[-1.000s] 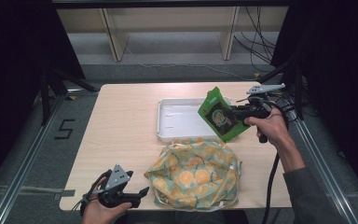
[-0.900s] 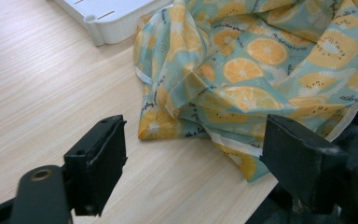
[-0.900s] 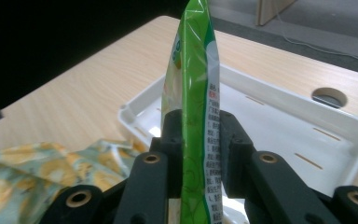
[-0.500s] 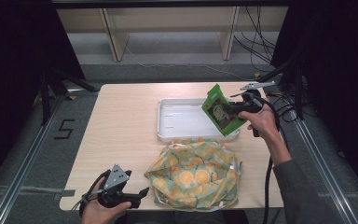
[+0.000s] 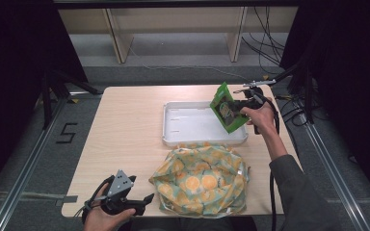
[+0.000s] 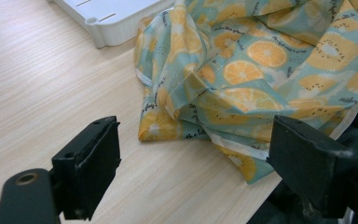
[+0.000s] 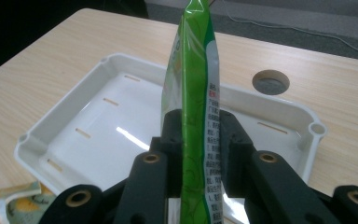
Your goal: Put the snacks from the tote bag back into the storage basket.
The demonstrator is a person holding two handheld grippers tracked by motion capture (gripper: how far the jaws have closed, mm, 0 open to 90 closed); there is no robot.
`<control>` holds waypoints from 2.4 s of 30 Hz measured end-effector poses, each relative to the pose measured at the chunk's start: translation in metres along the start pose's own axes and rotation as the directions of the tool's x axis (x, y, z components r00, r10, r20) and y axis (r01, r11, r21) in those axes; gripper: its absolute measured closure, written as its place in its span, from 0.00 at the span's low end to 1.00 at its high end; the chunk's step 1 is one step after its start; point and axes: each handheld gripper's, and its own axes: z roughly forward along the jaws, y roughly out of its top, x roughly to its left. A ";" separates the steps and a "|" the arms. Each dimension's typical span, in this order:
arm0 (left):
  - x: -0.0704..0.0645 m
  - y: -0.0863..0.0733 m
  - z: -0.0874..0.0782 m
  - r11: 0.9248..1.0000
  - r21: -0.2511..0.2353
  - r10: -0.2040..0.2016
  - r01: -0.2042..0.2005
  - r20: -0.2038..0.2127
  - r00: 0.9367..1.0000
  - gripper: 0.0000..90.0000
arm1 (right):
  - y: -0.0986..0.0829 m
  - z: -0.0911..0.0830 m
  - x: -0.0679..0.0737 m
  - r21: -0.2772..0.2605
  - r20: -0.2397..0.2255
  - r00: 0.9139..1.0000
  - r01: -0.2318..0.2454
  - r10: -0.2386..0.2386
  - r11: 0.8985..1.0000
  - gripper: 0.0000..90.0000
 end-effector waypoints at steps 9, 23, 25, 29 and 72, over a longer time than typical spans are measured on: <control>-0.001 0.000 -0.001 1.000 -0.005 0.025 -0.025 0.002 1.000 0.18 | 0.008 0.011 -0.003 0.012 0.026 0.998 -0.056 0.055 0.998 0.84; -0.003 -0.002 -0.001 1.000 0.001 0.019 -0.019 0.010 1.000 0.18 | 0.017 0.029 -0.014 0.025 0.085 0.990 -0.111 0.108 0.994 0.84; -0.002 -0.002 -0.001 1.000 0.007 0.028 -0.028 -0.001 1.000 0.18 | 0.017 0.032 -0.015 0.034 0.093 0.988 -0.124 0.121 0.992 0.84; -0.003 -0.002 -0.002 1.000 0.001 0.017 -0.017 0.005 1.000 0.18 | 0.017 0.036 -0.020 0.018 0.103 0.990 -0.102 0.100 0.995 0.84; -0.002 -0.004 -0.003 0.999 0.000 0.035 -0.035 0.011 0.999 0.18 | 0.013 0.062 -0.033 0.051 0.170 0.969 -0.190 0.179 0.980 0.80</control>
